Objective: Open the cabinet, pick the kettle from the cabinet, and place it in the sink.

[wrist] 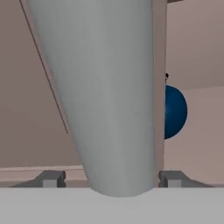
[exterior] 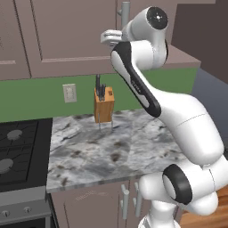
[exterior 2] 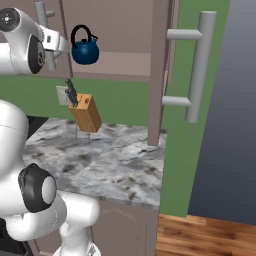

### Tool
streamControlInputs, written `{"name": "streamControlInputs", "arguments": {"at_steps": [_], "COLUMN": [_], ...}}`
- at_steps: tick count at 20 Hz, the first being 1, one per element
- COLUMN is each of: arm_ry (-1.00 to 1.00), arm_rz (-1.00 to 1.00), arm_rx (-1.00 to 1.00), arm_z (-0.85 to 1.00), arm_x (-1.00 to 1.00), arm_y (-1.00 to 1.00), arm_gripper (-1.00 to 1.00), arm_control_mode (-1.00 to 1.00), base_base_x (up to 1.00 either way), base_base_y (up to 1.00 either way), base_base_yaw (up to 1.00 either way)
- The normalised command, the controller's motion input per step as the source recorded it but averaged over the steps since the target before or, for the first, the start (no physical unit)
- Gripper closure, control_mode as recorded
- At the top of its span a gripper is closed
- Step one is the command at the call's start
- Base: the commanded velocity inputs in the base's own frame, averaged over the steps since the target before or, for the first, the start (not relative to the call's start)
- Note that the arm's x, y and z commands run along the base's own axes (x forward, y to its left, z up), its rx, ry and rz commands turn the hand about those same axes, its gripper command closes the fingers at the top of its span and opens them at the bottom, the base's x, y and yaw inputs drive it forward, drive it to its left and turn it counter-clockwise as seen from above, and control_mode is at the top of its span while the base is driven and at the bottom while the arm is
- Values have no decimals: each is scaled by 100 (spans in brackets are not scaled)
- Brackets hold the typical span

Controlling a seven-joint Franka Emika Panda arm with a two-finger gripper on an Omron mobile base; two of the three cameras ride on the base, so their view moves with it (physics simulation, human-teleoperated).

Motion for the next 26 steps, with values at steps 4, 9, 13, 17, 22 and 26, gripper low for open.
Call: {"name": "streamControlInputs", "arguments": {"at_steps": [4,9,13,17,22,26], "arm_ry": [0,-2,-4,0,0,0], "arm_rz": [0,0,0,0,-1,-1], "arm_rx": [-12,-7,-2,-2,-5,-8], "arm_z": [-6,-3,0,0,1,4], "arm_x": [21,-5,-34,-50,-54,-52], "arm_y": [0,19,31,38,46,50], "arm_gripper": [100,100,100,100,100,100], "arm_control_mode": [-100,-100,-100,-100,-100,-100], "base_base_x": [0,0,0,0,0,0], "base_base_y": [0,0,0,0,0,0], "base_base_yaw": [0,0,0,0,0,0]}}
